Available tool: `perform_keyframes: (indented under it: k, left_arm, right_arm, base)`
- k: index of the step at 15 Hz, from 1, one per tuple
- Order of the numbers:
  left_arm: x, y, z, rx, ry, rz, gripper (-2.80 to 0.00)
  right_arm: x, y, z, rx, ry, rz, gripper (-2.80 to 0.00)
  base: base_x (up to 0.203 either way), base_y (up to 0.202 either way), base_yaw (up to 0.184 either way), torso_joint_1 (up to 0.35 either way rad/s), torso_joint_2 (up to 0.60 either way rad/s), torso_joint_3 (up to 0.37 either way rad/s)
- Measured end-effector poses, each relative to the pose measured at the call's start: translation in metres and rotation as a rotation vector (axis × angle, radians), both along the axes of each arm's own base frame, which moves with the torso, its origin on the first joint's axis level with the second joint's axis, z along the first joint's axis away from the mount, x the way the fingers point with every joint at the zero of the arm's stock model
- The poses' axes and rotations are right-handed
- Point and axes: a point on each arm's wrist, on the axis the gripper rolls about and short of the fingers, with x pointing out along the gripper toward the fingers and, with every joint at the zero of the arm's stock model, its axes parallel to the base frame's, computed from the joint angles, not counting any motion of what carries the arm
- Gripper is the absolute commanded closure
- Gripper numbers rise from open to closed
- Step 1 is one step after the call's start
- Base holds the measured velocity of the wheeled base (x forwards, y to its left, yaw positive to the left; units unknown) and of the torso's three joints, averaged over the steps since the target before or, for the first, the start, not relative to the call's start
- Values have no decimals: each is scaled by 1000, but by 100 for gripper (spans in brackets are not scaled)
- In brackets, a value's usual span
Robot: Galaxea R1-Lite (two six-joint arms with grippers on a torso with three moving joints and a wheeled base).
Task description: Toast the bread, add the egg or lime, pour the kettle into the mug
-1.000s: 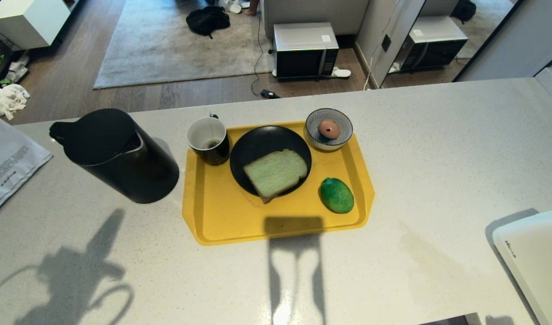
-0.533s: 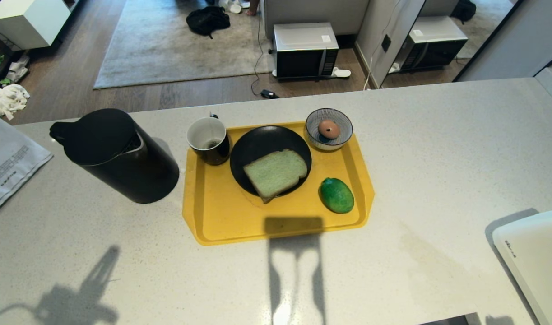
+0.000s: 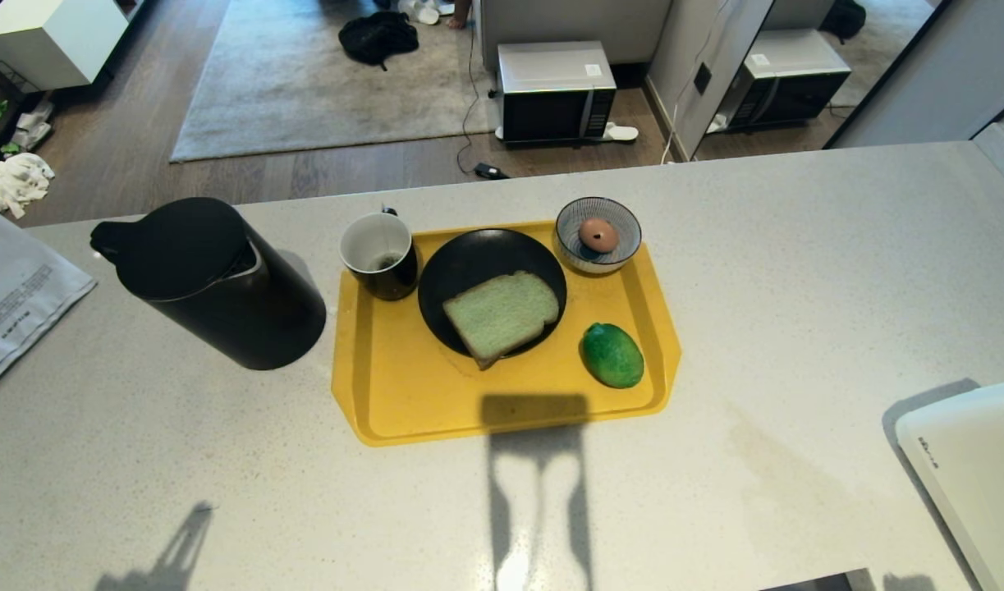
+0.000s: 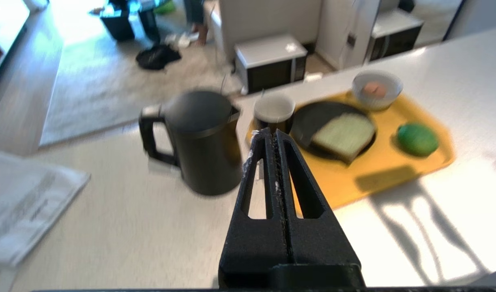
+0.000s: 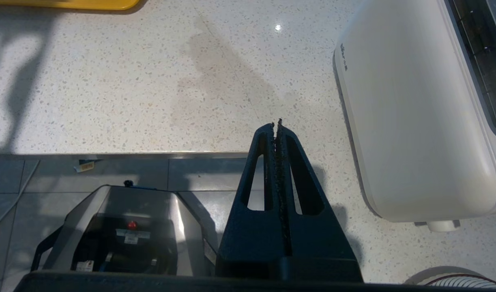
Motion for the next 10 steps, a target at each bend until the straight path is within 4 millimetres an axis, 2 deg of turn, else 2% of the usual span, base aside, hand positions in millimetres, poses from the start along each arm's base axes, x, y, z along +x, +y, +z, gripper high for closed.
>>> perform_keyframes:
  k: [3, 5, 8, 10]
  left_arm:
    - [32, 1, -45, 14, 75, 46, 0]
    - [45, 2, -72, 15, 135, 93, 0]
    - [52, 4, -100, 21, 346, 155, 0]
    - [53, 4, -108, 18, 418, 161, 0]
  right_arm:
    - [0, 0, 0, 0, 0, -1, 0]
    - [0, 0, 0, 0, 0, 0, 0]
    - [0, 0, 0, 0, 0, 0, 0]
    - [0, 0, 0, 0, 0, -1, 0]
  base:
    - [0, 0, 0, 0, 0, 0]
    - [0, 0, 0, 0, 0, 0]
    - [0, 0, 0, 0, 0, 0]
    - [0, 0, 0, 0, 0, 0]
